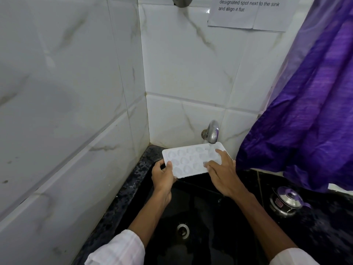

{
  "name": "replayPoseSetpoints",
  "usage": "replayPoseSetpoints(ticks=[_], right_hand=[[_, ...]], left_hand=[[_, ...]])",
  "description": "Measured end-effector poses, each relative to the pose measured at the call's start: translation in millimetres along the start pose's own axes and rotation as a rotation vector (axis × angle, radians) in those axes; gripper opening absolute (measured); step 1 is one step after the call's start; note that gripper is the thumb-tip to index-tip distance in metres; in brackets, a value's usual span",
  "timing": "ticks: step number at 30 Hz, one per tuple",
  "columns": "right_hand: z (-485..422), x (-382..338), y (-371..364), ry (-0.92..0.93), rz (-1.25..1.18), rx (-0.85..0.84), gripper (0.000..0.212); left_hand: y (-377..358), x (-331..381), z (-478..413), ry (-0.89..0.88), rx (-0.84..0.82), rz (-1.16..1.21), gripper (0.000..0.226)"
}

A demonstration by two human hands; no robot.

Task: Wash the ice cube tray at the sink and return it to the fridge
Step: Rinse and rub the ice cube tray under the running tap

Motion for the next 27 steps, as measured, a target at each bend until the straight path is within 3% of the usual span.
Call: replayPoseSetpoints(ticks=[3,6,11,19,27], right_hand=[[3.5,-1.3,2.6,-0.008,-0.057,0.004,0.03],[7.7,3.1,16.8,-0.078,-0.164,0.12,0.024],[20.1,34.9,28.5,-0.296,-0.234,0.269,0.028],[44.4,72.9,1.0,-0.57,-0.608,0.19,0.043],[51.4,71.7,-4.5,-0.523,-0.527,0.166,0.032]], left_hand=[[1.6,1.0,-0.1,-0.005,0.002,-0.004,0.014],[5.3,-0.4,-1.2,-0.001,0.002,-0.011,0.016],[13.2,-7.5,-1.3,0.011,-0.007,-0.043,0.024],[23.5,-22.9,4.6,0.021,-0.05,-0.091,0.026],[38.8,-34.9,5.6,0.039,-0.048,-0.15,0.025]])
Point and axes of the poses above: each hand's wrist, its own z-axis away from the middle knuckle, its own y-axis out of the back of the hand, x = y × z, the point moved 9 cm from there along -z, towards the middle knuckle, and after that the axes turned 2 degrees about x, right-handed, at the moved point
